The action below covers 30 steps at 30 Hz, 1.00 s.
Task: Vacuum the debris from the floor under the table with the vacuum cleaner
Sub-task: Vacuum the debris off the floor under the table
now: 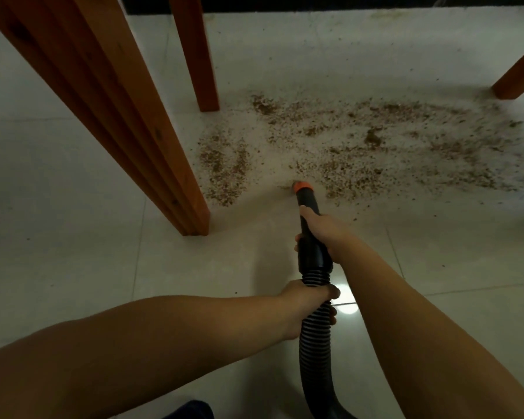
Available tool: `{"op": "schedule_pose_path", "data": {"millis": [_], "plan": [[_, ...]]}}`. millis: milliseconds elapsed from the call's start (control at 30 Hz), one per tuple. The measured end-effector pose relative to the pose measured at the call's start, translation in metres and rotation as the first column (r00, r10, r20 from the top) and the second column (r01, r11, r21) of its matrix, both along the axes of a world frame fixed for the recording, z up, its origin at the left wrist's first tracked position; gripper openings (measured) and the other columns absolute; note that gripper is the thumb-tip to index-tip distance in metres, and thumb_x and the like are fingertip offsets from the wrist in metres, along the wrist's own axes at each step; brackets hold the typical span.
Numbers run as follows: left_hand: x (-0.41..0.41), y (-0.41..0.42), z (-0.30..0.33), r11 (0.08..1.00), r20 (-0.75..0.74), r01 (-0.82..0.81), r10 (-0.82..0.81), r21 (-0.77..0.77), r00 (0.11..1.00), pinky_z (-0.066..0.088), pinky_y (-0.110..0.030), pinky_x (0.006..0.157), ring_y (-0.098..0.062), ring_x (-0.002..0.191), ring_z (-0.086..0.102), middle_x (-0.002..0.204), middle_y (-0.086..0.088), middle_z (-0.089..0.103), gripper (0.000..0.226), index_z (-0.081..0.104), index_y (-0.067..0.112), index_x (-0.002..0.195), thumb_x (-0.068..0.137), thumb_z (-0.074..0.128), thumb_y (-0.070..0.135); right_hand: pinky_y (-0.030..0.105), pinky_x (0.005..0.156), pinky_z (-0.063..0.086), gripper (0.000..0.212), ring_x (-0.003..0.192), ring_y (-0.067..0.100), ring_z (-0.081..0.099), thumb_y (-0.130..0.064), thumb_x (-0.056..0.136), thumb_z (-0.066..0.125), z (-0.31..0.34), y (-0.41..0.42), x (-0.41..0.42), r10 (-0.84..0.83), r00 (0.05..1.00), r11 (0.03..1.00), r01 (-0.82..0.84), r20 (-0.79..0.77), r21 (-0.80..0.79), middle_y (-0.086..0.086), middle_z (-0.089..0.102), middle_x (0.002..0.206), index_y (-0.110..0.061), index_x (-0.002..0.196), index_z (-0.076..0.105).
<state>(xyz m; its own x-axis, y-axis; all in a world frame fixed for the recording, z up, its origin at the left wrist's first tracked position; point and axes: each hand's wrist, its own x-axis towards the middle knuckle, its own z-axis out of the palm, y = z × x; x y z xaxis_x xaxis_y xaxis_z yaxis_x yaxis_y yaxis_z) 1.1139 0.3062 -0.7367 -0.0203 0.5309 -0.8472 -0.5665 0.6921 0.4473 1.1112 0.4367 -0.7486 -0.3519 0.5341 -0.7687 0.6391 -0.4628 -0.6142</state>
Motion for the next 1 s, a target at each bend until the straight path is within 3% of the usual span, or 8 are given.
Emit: {"op": "schedule_pose_path", "data": {"millis": [233,400,500,567,700,833,933,1000], "plan": [[-0.006,-0.016,-0.003,0.993,-0.001,-0.105,0.105,-0.060,0.994,0.052,-0.026,0.051,-0.017,0.053,0.060,0.066,-0.007,0.062,0.011,0.058,0.006,0.088,0.085,0.065,0.012,0.049,0.084,0.056,0.042,0.070,0.032,0.062,-0.044,0.096,0.048,0.002,-0.022,-0.022,0.146,0.989,0.989,-0.146,-0.023,-0.017,0.015,0.064,0.077,-0.005,0.112,0.044],[-0.001,-0.026,0.005,0.997,-0.002,-0.036,0.036,-0.067,0.999,0.051,-0.025,0.049,-0.017,0.056,0.061,0.066,-0.007,0.062,0.011,0.057,0.008,0.090,0.085,0.065,0.013,0.034,0.057,0.057,0.039,0.059,0.027,0.062,-0.040,0.097,0.048,0.009,-0.033,-0.009,0.099,0.994,0.995,-0.100,-0.051,-0.017,0.017,0.062,0.083,-0.003,0.109,0.044],[0.013,-0.042,0.010,0.995,0.013,0.062,-0.061,-0.079,0.998,0.052,-0.026,0.052,-0.017,0.057,0.061,0.067,-0.007,0.061,0.010,0.056,0.008,0.091,0.086,0.064,0.013,0.048,0.082,0.058,0.037,0.081,0.037,0.068,-0.045,0.096,0.048,0.004,-0.047,0.014,0.074,0.997,0.997,-0.074,-0.023,0.005,0.024,0.066,0.100,-0.008,0.093,0.048],[0.023,-0.053,0.012,0.986,0.026,0.139,-0.137,-0.095,0.990,0.053,-0.027,0.054,-0.017,0.057,0.061,0.067,-0.007,0.061,0.010,0.056,0.009,0.089,0.085,0.065,0.013,0.053,0.089,0.055,0.038,0.096,0.041,0.067,-0.047,0.095,0.048,0.000,-0.058,0.034,0.037,0.999,0.999,-0.037,-0.005,0.010,0.025,0.065,0.110,-0.010,0.093,0.049],[0.043,-0.065,0.012,0.955,0.053,0.279,-0.275,-0.103,0.960,0.053,-0.026,0.052,-0.016,0.055,0.060,0.069,-0.007,0.060,0.013,0.055,0.009,0.091,0.084,0.066,0.011,0.052,0.088,0.056,0.046,0.085,0.036,0.065,-0.045,0.093,0.052,-0.007,-0.071,0.077,-0.145,0.989,0.989,0.144,-0.018,-0.036,0.022,0.064,0.100,-0.003,0.112,0.050],[0.059,-0.053,0.011,0.928,0.001,0.368,-0.369,-0.057,0.930,0.053,-0.024,0.057,-0.015,0.059,0.057,0.071,-0.007,0.056,0.012,0.052,0.011,0.089,0.085,0.064,0.010,0.054,0.088,0.055,0.045,0.080,0.036,0.065,-0.045,0.093,0.052,-0.009,-0.062,0.111,-0.342,0.939,0.939,0.342,-0.011,-0.030,0.019,0.065,0.086,-0.002,0.108,0.052],[0.066,-0.036,0.013,0.918,-0.043,0.396,-0.397,-0.022,0.917,0.051,-0.020,0.051,-0.014,0.057,0.055,0.070,-0.007,0.054,0.012,0.050,0.011,0.087,0.087,0.062,0.010,0.055,0.089,0.054,0.044,0.092,0.041,0.067,-0.048,0.093,0.050,-0.008,-0.046,0.124,-0.403,0.915,0.915,0.403,0.002,0.007,0.023,0.067,0.099,-0.005,0.101,0.050],[0.067,-0.025,0.012,0.924,-0.054,0.382,-0.382,-0.009,0.923,0.050,-0.019,0.047,-0.013,0.056,0.054,0.070,-0.007,0.053,0.012,0.049,0.011,0.086,0.088,0.061,0.010,0.054,0.090,0.054,0.047,0.097,0.041,0.066,-0.049,0.093,0.050,-0.007,-0.034,0.125,-0.420,0.908,0.908,0.419,0.004,0.021,0.025,0.066,0.107,-0.004,0.107,0.048]]}}
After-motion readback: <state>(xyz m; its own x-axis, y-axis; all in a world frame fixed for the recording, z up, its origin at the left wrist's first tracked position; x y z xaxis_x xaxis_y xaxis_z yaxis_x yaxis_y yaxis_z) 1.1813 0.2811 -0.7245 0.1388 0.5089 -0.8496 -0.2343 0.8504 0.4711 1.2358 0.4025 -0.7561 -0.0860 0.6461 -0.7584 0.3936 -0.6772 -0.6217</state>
